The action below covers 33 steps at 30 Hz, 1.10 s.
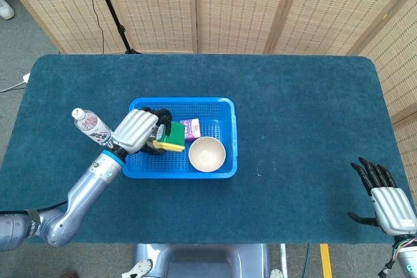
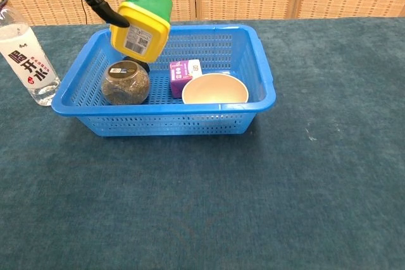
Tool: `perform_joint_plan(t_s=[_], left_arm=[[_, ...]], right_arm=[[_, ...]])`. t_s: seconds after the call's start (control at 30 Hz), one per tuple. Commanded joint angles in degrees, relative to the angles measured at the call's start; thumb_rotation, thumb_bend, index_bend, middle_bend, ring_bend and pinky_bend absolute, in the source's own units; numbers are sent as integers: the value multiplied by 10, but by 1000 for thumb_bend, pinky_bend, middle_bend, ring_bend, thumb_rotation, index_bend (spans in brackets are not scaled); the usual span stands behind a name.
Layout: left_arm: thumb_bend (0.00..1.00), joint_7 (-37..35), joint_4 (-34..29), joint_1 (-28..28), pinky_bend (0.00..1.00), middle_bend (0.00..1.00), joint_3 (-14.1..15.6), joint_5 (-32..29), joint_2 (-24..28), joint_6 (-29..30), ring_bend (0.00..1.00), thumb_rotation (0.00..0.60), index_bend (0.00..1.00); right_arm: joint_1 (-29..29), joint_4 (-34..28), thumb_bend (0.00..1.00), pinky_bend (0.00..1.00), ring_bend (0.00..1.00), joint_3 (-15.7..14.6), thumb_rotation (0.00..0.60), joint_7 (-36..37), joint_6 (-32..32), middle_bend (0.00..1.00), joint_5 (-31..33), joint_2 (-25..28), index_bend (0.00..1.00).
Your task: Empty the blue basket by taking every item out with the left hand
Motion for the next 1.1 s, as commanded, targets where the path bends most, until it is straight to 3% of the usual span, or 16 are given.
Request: perform_joint_plan(t_s=[0.03,0.3,0.47,0.63,0.77,0.93,1.0,1.07,1.1], left_arm=[[283,-33,-24,33,452,465,5,47,36,20,467,600,603],[288,-92,-32,93,460,466,41,144,99,38,474,600,603],[288,-137,-5,150,460,466,102,254,138,59,472,600,603],[288,-180,51,192,460,466,150,322,145,77,471,600,603],[288,-198,115,218,460,466,170,344,130,86,458,600,601],[285,-190,179,231,460,464,177,316,101,50,435,600,595],[262,-183,199,233,418,396,173,303,89,40,350,600,532],[146,-176,213,234,184,155,172,290,81,26,119,600,265],[95,-172,217,231,94,75,176,282,79,7,48,600,158]], right_arm=[[-1,-1,0,0,0,-1,600,0,2,0,-3,0,0],[-2,-5,0,0,0,-5,600,0,7,0,-14,2,0],[-3,-8,0,0,0,-8,600,-1,8,0,-19,2,0],[-3,-11,0,0,0,-11,600,-5,8,0,-24,2,0],[-4,-14,0,0,0,-13,600,-10,8,0,-26,1,0],[-4,-17,0,0,0,-15,600,-15,7,0,-28,0,0],[-4,-17,0,0,0,-15,600,-18,6,0,-28,-1,0],[-3,-17,0,0,0,-16,600,-19,4,0,-27,-1,0],[-3,-18,0,0,0,-16,600,-20,3,0,-27,-1,0]])
